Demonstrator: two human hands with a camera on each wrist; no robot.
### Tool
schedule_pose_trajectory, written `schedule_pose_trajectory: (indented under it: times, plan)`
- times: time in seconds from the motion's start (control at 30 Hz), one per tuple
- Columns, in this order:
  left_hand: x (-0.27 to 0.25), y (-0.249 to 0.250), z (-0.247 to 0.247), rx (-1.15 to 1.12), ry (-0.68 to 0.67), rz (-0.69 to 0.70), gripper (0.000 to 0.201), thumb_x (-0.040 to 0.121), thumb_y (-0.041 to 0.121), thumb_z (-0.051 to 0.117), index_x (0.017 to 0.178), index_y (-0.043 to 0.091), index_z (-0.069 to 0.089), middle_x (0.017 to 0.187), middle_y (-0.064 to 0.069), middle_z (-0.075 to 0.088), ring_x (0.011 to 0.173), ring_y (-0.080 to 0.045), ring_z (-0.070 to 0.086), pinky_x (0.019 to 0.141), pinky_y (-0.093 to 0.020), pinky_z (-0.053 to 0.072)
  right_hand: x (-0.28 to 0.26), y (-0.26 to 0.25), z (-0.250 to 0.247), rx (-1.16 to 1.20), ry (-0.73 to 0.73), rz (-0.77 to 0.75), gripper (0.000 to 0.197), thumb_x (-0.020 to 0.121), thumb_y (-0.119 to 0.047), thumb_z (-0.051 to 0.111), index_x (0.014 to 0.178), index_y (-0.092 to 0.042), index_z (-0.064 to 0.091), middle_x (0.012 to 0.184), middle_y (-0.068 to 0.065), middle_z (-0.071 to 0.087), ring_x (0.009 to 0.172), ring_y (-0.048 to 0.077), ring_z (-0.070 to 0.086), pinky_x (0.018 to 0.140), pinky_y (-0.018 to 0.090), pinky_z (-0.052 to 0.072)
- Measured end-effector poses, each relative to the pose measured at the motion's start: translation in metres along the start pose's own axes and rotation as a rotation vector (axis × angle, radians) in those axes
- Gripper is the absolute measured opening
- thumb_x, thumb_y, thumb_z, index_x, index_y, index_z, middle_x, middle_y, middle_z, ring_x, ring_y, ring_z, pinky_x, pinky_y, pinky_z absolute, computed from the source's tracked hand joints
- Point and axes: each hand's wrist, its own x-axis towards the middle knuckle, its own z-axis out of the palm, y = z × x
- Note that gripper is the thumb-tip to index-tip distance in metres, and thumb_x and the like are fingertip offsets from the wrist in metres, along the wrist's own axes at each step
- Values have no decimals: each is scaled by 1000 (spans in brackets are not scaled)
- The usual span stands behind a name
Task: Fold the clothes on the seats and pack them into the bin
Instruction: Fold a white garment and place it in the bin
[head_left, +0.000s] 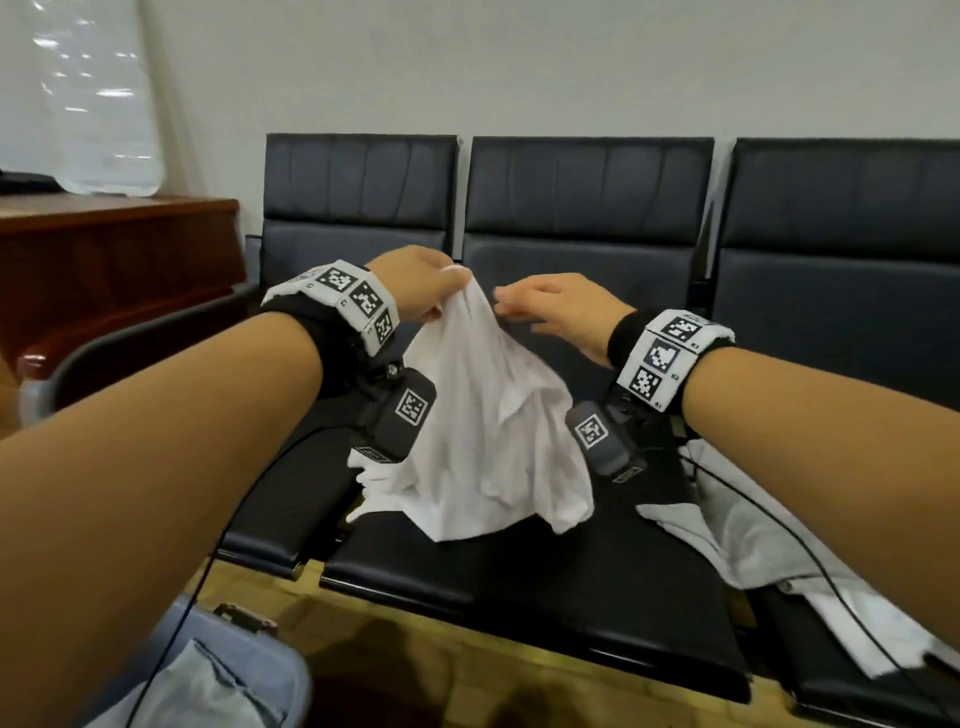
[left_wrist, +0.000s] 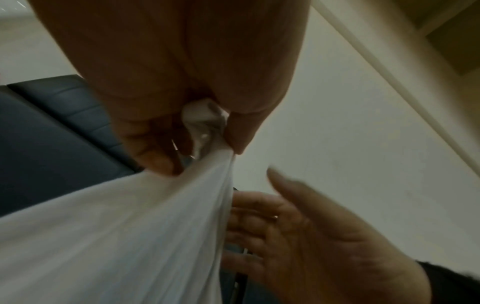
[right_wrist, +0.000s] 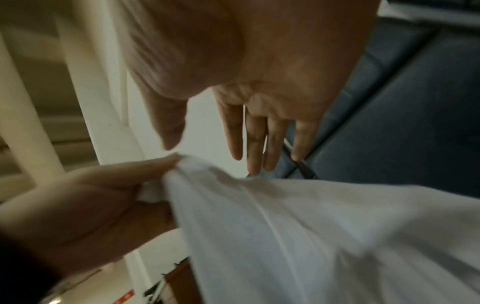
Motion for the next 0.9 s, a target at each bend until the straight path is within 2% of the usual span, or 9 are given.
schedule_pose_trajectory:
  times: [0.07,0.2,0.3,0.47,0.57,0.67,0.73,0.8,0.9]
  plan:
    - [-3,6,9,-101,-46,-22,26,94,23,50,69,20,60,72,-5,60,68,-18,57,78,-35,55,-10,-6,12,-13,-30,-24,38,83,-50,68,104,-17,73,101,0,73,96,15,68,82,31,55]
    - [-10,7,16,10,-59,0,23,94,29,53,73,24,59,73,0,60,72,-19,60,73,-35,56,-23,1,21,-72,9,-11,18,90,-11,61,94,5,69,89,22,70,79,37,68,73,47,60]
    - [-15,2,18,101,-77,-4,18,94,31,55,78,25,62,77,2,62,72,-15,60,65,-28,53,-29,18,22,-116,-37,51,12,86,-4,58,91,3,67,85,23,67,74,36,67,68,48,61]
    - [-17,-2,17,190,-21,10,21,95,33,53,74,31,59,77,7,60,72,-14,58,59,-25,48,-39,54,19,-339,-179,223,13,82,-7,57,73,0,62,68,10,58,58,21,55,55,31,49]
    - [-16,-7,12,269,-1,-6,18,95,33,53,90,22,66,89,-2,64,85,-23,61,76,-33,53,-39,76,6,-347,-55,219,23,82,0,50,63,-8,59,66,8,57,64,22,56,63,34,51]
    - [-15,-20,5,403,25,-48,25,96,34,53,101,14,67,95,-5,63,91,-24,58,84,-32,46,-36,89,-13,-82,158,212,25,82,3,46,78,-5,69,71,10,61,70,25,58,63,36,51]
    - [-15,-31,5,397,23,-102,25,94,34,55,96,13,68,89,-8,65,85,-26,60,83,-35,49,-34,91,-21,56,180,184,20,84,-6,52,83,-9,72,81,11,68,78,27,62,74,39,54]
    - [-15,-40,9,369,31,-155,27,95,33,54,92,9,67,74,-9,64,68,-27,60,73,-34,52,-36,86,-23,77,93,130,27,80,-33,62,84,-8,71,85,10,69,79,23,62,82,41,53]
    - [-14,-48,14,350,40,-252,29,97,30,46,94,7,63,63,-15,64,53,-28,59,57,-28,44,-44,81,-22,-110,-152,128,45,69,-61,74,88,-20,73,86,-4,73,77,10,65,76,27,53]
